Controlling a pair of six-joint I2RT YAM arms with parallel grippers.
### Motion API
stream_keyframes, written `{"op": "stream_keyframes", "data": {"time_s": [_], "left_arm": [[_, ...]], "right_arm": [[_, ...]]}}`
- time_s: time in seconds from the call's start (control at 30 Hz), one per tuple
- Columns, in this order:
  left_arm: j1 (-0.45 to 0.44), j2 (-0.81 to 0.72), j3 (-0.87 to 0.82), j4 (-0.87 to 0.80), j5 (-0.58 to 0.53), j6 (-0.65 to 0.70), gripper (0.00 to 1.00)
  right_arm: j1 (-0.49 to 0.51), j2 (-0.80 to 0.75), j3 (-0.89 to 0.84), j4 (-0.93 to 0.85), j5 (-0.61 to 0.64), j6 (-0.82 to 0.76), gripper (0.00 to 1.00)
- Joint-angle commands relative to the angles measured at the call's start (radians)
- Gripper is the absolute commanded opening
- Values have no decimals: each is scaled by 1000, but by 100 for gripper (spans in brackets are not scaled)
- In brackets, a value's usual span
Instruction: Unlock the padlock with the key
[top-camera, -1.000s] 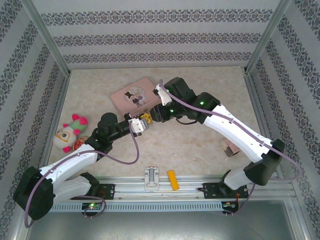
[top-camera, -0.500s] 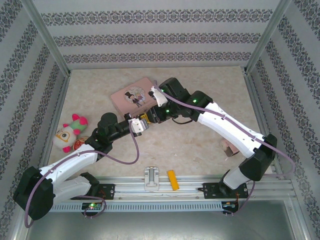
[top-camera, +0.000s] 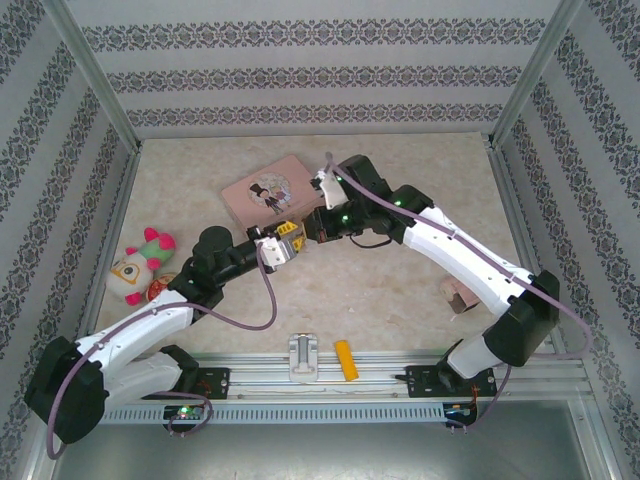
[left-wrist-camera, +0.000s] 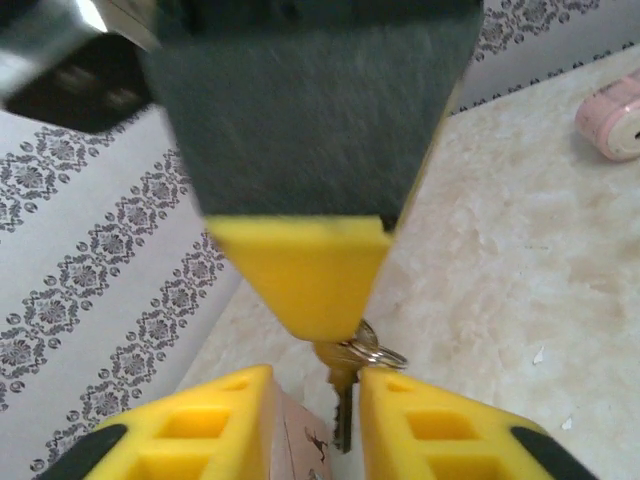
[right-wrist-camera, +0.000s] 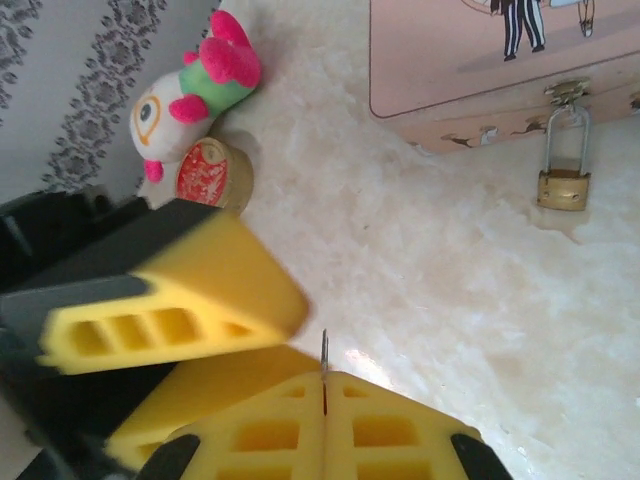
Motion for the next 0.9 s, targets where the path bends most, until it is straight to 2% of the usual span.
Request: {"op": "stream_keyframes", "data": {"time_s": [0.0, 0.03, 0.07, 0.3, 0.47, 0.67, 0.87], "left_arm": [[-17, -22, -13, 74, 18, 26, 45], [-18, -22, -19, 85, 18, 35, 52], [-18, -21, -25, 99, 14, 43, 55], [-18, -27, -80, 179, 8, 119, 49], [-18, -4, -75, 178, 46, 141, 47], [-18, 66, -56, 255, 56, 123, 38], [-18, 99, -23, 264, 84, 110, 33]], "right_arm": [[-51, -36, -93, 176, -180, 193, 0], [-64, -44, -116, 206, -206, 235, 0], [-79, -53, -136, 226, -224, 273, 0], [-165, -131, -284, 392, -330, 515, 0], [-176, -160, -317, 396, -351, 565, 0], [-174, -178, -326, 394, -353, 580, 0], [-168, -176, -330, 394, -351, 583, 0]]}}
